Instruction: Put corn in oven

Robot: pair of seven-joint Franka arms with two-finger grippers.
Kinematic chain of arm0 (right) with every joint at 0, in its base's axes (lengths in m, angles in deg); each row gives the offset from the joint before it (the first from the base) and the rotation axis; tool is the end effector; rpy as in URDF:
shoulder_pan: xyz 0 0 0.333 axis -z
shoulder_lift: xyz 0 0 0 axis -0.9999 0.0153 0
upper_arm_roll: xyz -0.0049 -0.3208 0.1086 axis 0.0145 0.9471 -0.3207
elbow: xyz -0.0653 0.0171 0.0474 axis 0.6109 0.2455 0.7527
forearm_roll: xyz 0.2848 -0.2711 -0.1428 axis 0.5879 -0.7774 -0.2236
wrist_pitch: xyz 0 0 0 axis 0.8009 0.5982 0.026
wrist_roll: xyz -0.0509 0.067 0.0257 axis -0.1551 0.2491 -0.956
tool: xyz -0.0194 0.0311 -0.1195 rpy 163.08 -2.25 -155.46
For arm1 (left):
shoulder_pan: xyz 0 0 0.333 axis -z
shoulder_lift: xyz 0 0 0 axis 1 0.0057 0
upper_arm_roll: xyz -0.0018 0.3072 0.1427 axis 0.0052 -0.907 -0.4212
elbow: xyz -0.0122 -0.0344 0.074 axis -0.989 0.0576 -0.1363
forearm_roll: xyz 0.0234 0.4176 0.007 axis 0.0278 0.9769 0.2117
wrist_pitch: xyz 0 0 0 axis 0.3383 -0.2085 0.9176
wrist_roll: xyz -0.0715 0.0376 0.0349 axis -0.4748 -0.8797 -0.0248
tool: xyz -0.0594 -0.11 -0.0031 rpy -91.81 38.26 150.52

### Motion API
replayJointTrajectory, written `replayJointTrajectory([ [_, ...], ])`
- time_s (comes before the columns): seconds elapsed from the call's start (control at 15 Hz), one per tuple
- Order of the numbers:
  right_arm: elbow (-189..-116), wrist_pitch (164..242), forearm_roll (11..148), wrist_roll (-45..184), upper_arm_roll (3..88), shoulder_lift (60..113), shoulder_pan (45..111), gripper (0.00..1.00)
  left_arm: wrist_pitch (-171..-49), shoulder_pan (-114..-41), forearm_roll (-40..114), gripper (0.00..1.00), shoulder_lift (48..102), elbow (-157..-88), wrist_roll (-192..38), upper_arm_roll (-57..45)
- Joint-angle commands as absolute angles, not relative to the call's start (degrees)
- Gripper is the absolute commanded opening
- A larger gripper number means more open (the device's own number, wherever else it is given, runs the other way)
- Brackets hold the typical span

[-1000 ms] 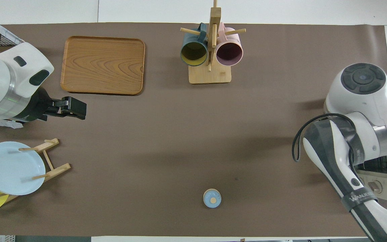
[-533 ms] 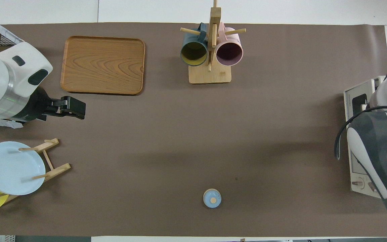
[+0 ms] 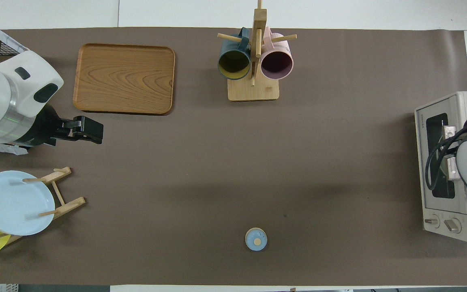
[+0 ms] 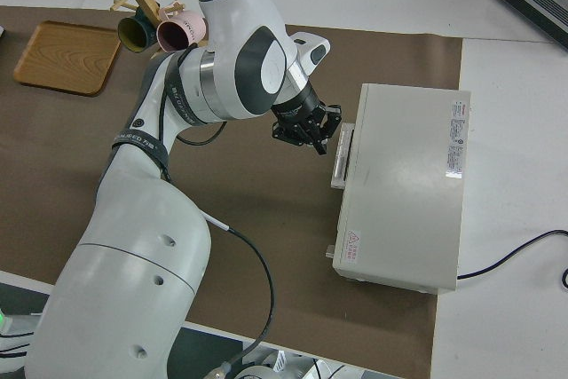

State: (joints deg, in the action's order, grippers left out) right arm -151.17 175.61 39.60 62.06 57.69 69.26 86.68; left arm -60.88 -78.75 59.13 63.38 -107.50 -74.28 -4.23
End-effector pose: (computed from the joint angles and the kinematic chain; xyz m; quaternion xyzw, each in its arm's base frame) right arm 0.5513 -0.0464 0.5460 0.9859 0.1156 -0.1021 0.0653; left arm 0.5446 -0.1561 0.6051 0.9990 -0.0230 -0.0349 0.0146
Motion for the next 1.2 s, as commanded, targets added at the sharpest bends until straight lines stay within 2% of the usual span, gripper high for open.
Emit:
replayJointTrajectory([
  [0.0, -145.8, 171.8, 43.0, 60.5, 57.1, 70.1, 87.1, 0.86, -60.0, -78.9, 60.2, 1.00, 62.6, -107.7, -74.6, -4.2],
  [0.07, -145.2, 171.6, 43.3, 60.5, 57.0, 70.2, 87.1, 1.00, -60.0, -78.9, 60.2, 1.00, 62.6, -107.7, -74.6, -4.2],
  [0.6, -140.1, 169.9, 45.7, 67.3, 56.8, 72.7, 86.7, 1.00, -60.0, -78.9, 60.2, 1.00, 62.6, -107.7, -74.6, -4.2],
  [1.13, -140.4, 168.5, 45.8, 71.5, 57.4, 71.6, 84.2, 1.00, -60.0, -78.9, 60.2, 1.00, 62.6, -107.7, -74.6, -4.2],
])
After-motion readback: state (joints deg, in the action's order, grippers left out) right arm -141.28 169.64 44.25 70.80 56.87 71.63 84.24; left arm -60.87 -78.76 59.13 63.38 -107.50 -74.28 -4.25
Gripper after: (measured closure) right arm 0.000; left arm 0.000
